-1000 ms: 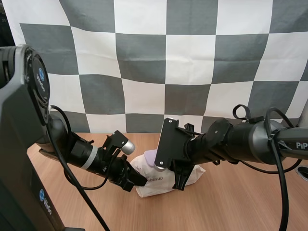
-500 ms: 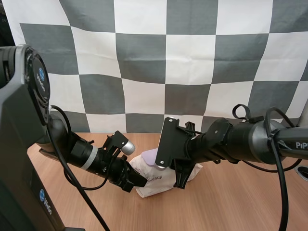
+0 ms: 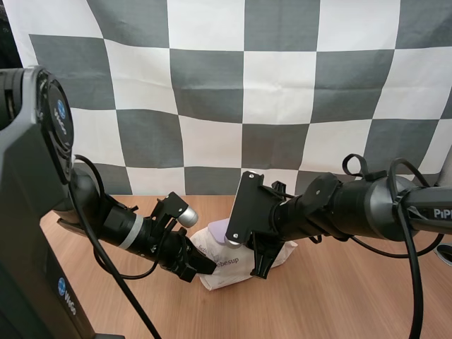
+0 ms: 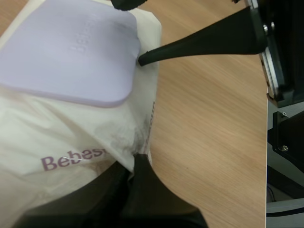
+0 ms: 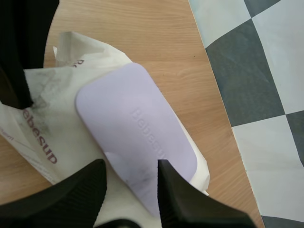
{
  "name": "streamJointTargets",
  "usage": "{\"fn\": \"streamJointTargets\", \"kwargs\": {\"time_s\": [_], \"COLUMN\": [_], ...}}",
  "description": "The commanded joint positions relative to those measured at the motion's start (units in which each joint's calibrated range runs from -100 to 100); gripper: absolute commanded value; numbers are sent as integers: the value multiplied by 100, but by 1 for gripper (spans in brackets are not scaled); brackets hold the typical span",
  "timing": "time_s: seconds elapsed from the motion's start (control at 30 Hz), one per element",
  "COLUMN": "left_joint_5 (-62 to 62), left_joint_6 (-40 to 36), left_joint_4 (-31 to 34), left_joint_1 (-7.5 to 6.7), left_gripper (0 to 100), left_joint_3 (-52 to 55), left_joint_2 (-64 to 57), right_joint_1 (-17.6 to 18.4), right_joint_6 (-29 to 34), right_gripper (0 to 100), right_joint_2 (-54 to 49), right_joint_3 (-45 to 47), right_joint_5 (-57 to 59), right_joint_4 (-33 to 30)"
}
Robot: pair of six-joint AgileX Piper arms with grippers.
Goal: Open the wet wipes lid
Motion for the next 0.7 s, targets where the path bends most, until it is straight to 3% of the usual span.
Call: {"fn": "streamJointTargets", "kwargs": {"time_s": [0.0,0.67], "left_joint_5": [53,106], "left_joint_6": [-5,-5], "left_joint_4": [-9,150], "left_joint_1": [-4,-4], "left_gripper": [0,0], "left_joint_3": [7,7], "left_joint_2": [-4,-4], "right_joint_1": [0,0], "right_joint_6": [0,0], "right_gripper": [51,26], "right_joint_2": [2,2], "right_joint_3": [-8,-33], "right_joint_5": [19,-66], "right_joint_4": [34,493]}}
